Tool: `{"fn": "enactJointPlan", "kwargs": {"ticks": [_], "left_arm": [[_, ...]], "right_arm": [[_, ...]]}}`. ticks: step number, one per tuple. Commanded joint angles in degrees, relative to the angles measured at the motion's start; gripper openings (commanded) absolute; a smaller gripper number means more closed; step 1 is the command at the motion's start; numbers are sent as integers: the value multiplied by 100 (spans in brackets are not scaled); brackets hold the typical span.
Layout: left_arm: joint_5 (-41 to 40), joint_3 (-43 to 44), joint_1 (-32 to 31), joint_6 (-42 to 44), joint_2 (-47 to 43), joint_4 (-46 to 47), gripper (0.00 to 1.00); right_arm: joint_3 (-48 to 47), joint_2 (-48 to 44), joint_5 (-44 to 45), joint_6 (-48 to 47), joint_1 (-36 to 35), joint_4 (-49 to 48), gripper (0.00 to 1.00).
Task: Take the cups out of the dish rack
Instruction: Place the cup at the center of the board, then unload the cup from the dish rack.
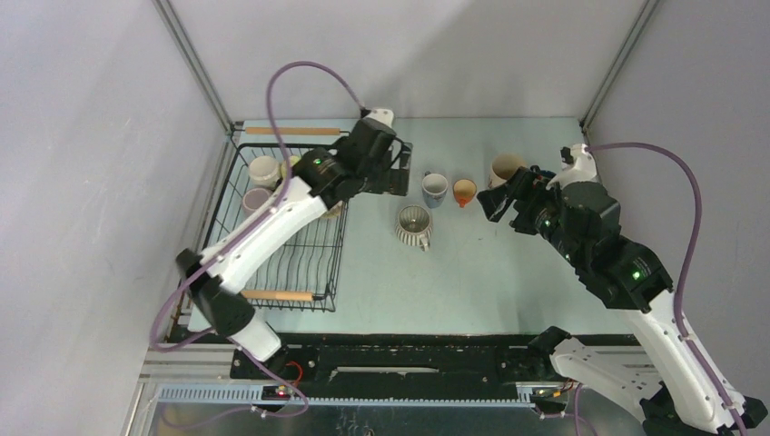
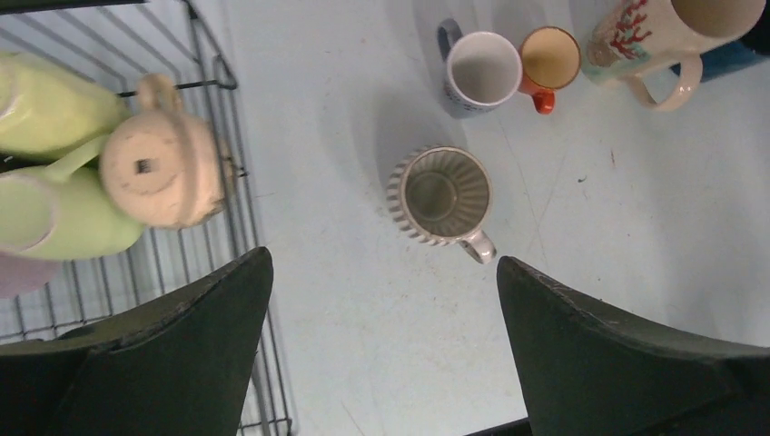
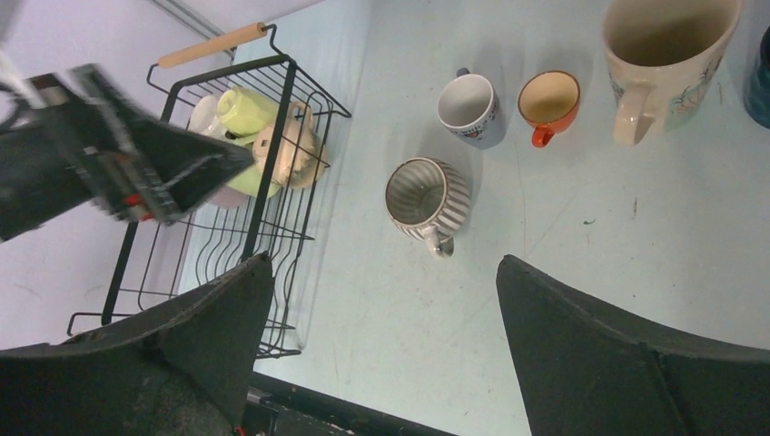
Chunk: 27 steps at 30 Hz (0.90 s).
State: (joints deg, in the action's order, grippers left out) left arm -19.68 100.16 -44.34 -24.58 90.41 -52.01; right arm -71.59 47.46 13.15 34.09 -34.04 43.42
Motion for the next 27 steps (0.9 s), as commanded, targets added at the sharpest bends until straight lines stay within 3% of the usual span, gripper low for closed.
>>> {"fn": "enactJointPlan", "kwargs": {"ticks": [1,13,18,27], "left_arm": [[-448,-446,276,-198,-805,-267,100],[-101,-2125,2291,-539,-2203,-158,100],[-67,-2426,2926,-597,-2010,44,100],[31,-2301,3404,-422,-925,572,98]], "right_arm": [[41,109,-93,-157,44,-267,100],[163,359,-506,-342,120,-417,100],[158,483,-687,-405,164,-423,100],[158,613,-959,-466,214,-425,100]]}}
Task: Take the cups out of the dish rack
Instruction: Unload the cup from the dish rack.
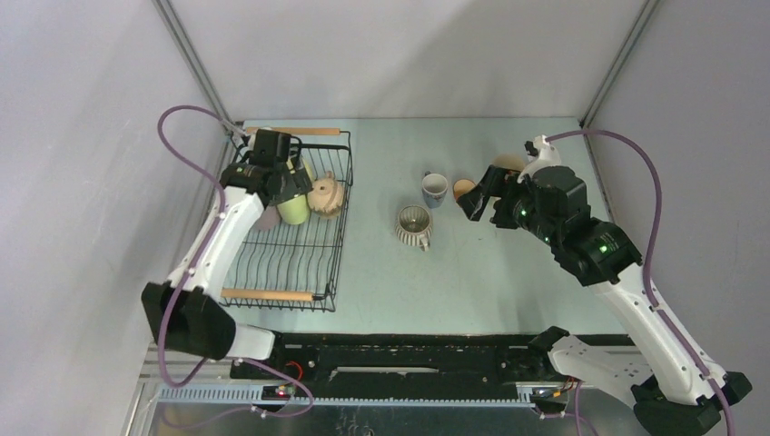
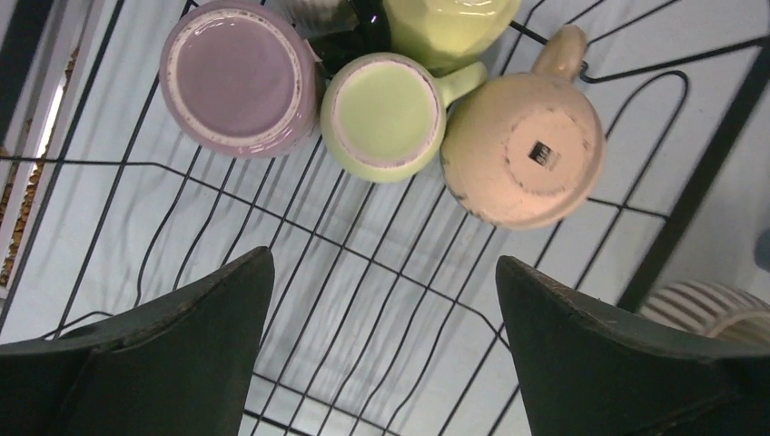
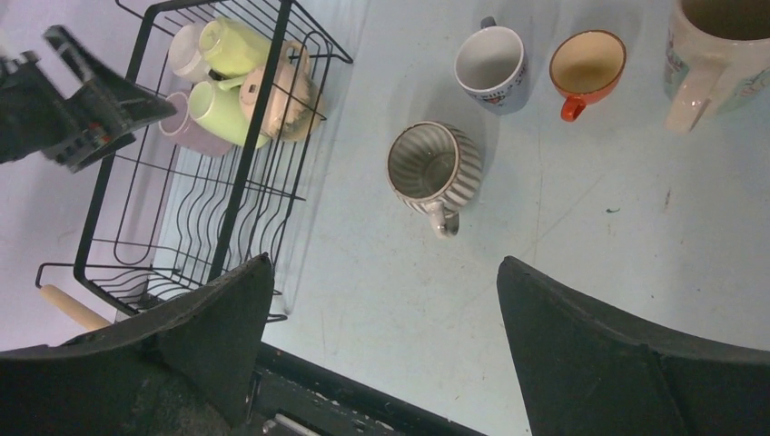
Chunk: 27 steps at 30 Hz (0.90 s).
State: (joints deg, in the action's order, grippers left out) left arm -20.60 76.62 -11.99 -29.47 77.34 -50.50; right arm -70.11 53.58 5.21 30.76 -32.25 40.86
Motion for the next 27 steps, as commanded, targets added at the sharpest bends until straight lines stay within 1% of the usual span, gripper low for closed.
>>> {"fn": "enactJointPlan", "kwargs": {"ticks": [1,6,11,18,27], "left_arm": [[98,102,187,91,508,438,98],[-34,389,292,177,1084,445,98],[61,501,446,179,1431,544,97],[117,878,518,355,1886,663,95],[161,996,703,397,2161,657,94]], "right_arm": [[10,-4,-163,-150,40,-157,100],[14,9,-148,-160,77,-92,100],[165,-81,-196,-145,103,-191,100],[214,-91,-237,-114,122,-203,100],[222,-163,-170,-106,175,-114,100]]}}
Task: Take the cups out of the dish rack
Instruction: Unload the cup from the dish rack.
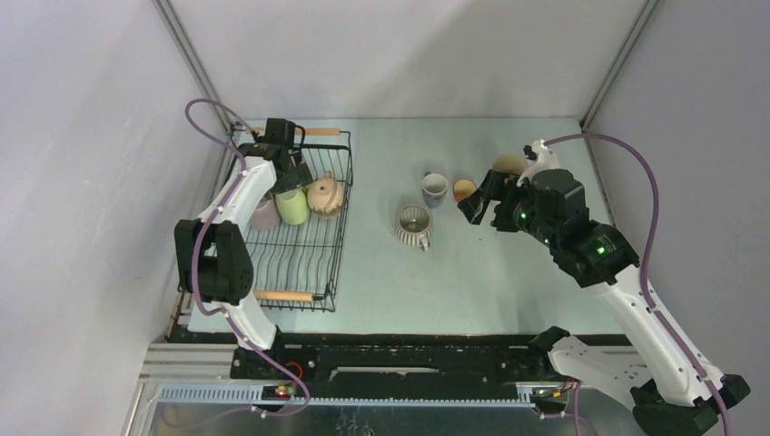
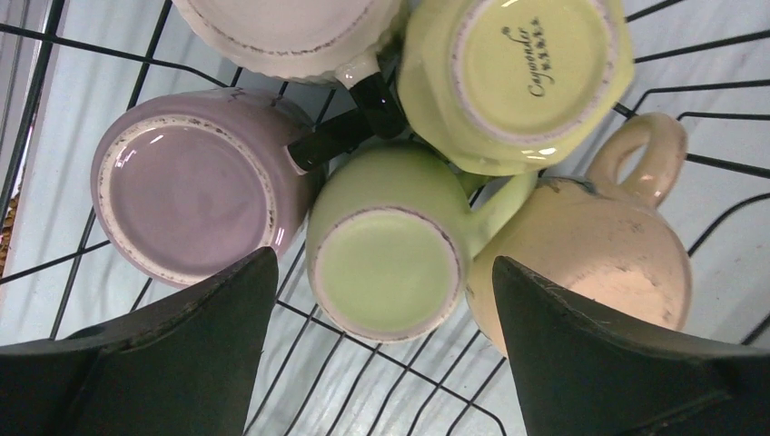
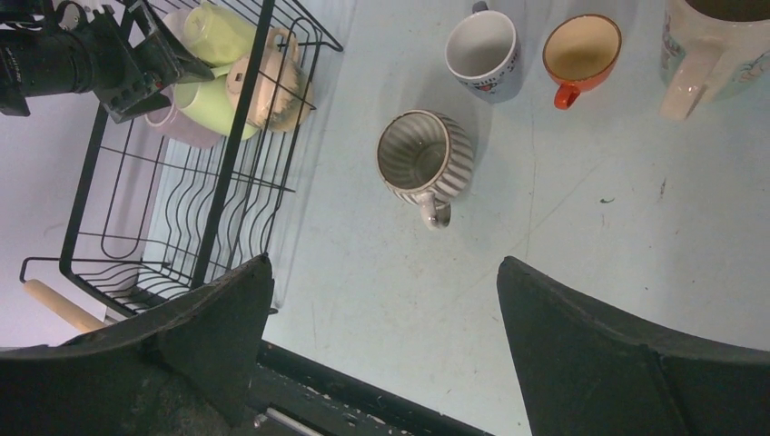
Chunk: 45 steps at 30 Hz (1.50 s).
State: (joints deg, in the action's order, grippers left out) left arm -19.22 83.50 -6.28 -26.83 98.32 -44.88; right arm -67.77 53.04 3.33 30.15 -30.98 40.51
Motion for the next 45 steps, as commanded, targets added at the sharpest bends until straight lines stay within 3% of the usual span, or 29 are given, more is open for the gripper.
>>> {"fn": "enactJointPlan", "kwargs": {"ticks": [1,19,32,45], "left_arm": [[77,310,135,153,75,101,94],[355,418,132,341,493,91,77],[348,-48,46,-248,-119,-303,57],[430,-275,11,-212,-322,-537,55]], "right_arm": [[-17,-110,18,-48,53,-64,100],[95,-196,38,-26,69,-73,100],[264,-163,-76,35,92,-251,100],[280,8,-217,51,69,-293,100]]}}
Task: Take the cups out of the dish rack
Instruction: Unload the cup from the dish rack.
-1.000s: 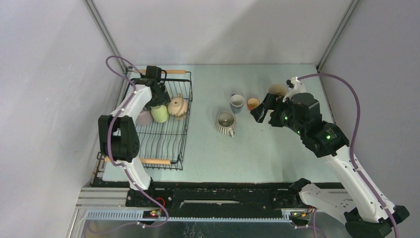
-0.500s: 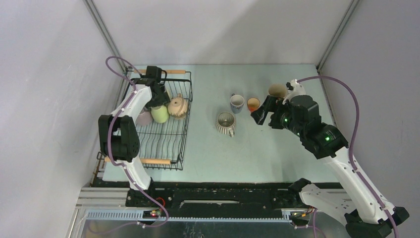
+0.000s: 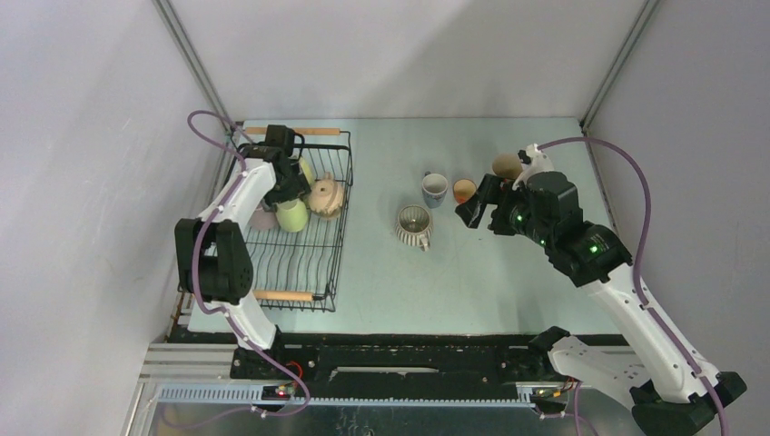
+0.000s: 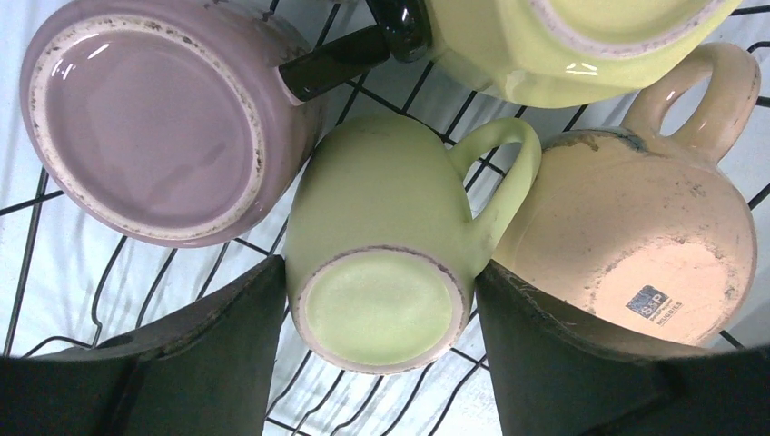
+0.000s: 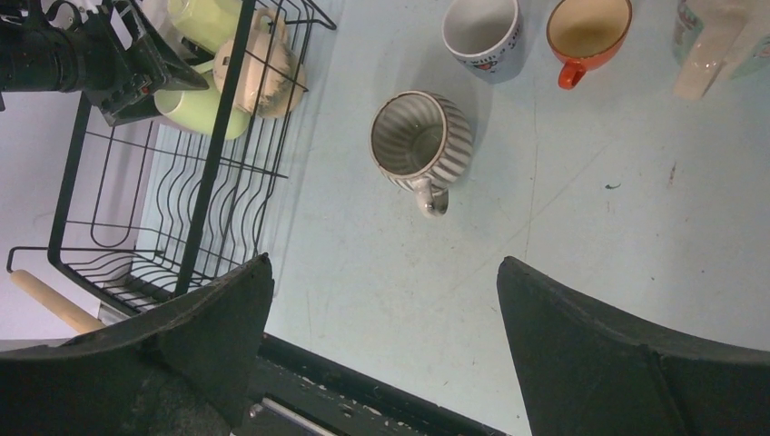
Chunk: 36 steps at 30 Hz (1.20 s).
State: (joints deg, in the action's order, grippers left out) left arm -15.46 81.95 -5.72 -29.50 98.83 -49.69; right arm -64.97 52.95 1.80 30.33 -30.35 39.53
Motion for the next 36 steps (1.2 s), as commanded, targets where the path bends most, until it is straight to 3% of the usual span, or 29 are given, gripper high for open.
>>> {"fn": "enactJointPlan", "kwargs": {"ticks": [1,16,28,33,36], "left_arm": [[54,-156,-48,62,-384,-67,55],[-49,-613,-29,93,-276,64,59],[-45,-752,-7,110,-148,239,91],[-117,-749,-6,102,-114,328,91],[-179,-747,0,116,-97,380,86]], "right_arm": [[-6,22,-66,24,4,-199,100],[-1,185,-119,5,-26,-284,100],[139,215,-120,0,-24,-437,100],[189,216,-122,-16,-25,-492,100],[230,208,-273,-18,-18,-503,100]]}}
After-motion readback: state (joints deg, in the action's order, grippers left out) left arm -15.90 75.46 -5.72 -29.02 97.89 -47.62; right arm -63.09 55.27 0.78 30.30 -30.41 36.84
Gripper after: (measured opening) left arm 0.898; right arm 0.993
